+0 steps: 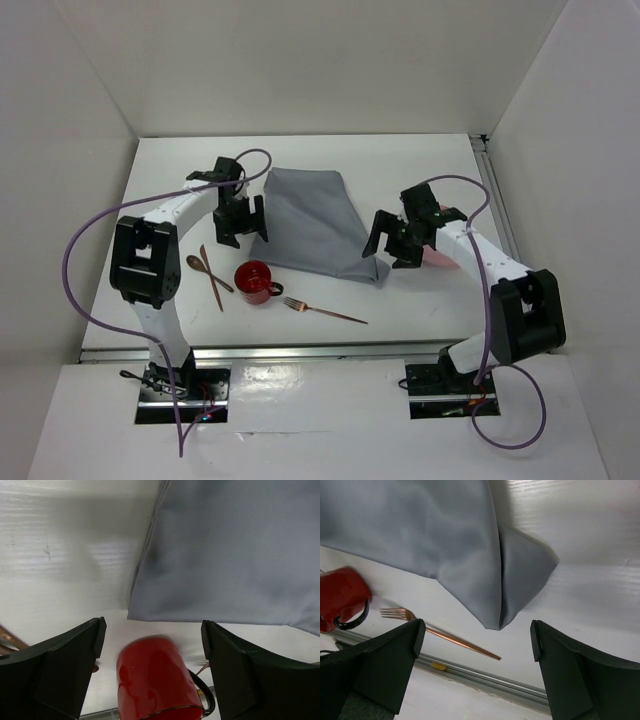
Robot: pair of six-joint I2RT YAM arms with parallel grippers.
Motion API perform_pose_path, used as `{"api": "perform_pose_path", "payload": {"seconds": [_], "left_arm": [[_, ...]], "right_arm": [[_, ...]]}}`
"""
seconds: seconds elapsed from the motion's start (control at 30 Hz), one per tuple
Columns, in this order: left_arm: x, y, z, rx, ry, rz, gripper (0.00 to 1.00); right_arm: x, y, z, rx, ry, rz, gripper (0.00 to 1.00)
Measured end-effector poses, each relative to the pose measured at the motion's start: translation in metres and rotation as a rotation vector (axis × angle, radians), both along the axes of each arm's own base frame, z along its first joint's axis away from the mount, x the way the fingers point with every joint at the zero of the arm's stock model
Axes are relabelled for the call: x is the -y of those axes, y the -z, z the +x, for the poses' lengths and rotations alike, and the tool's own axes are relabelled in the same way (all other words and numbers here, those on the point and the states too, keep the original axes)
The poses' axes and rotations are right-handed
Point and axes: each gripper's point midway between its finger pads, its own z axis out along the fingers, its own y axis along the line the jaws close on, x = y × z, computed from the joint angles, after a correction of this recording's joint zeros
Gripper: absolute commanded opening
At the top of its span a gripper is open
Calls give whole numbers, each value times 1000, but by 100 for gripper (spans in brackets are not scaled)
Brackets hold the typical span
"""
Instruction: Set the dinner table for one person
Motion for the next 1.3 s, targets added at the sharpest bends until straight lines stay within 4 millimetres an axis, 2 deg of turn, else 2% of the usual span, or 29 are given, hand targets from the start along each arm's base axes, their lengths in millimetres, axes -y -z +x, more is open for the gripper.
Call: {"api": "perform_pose_path", "payload": {"seconds": [0.1, 0.23, 0.37, 0.5, 0.53, 0.57, 0.6, 0.67, 0.7, 0.8, 0.9, 1.07, 1.17, 1.3], "left_arm": [[4, 11, -2, -21, 3, -22, 98], [10, 24, 1, -37, 9, -49, 97], [15, 42, -3, -78, 12, -80, 88], [17, 41, -2, -75, 13, -99, 81], [17, 42, -2, -74, 10, -100, 76], [17, 42, -2, -74, 10, -100, 71], [17, 43, -2, -74, 7, -101, 51], [16, 46, -1, -71, 0, -106, 27], [17, 48, -2, -77, -4, -110, 2], [18, 50, -4, -92, -9, -128, 0], [16, 49, -3, -97, -16, -127, 0], [8, 42, 5, -85, -40, -131, 0], [2, 33, 9, -73, -55, -134, 0], [1, 11, 22, -23, -61, -158, 0]], "right_arm": [[-1, 9, -2, -25, 6, 7, 95], [-1, 20, -9, -61, 13, 6, 95], [2, 24, -9, -90, 56, 16, 95], [20, 29, -19, -127, 211, 109, 90], [28, 31, -26, -140, 266, 139, 90], [34, 31, -31, -150, 326, 181, 85], [39, 31, -36, -157, 380, 224, 83], [38, 33, -42, -176, 454, 314, 80], [33, 34, -46, -195, 472, 358, 79], [21, 39, -52, -259, 522, 459, 77], [16, 38, -47, -284, 563, 522, 76], [10, 37, -31, -269, 612, 595, 62], [5, 43, -28, -294, 632, 606, 54], [-4, 58, -25, -361, 642, 553, 57]]}}
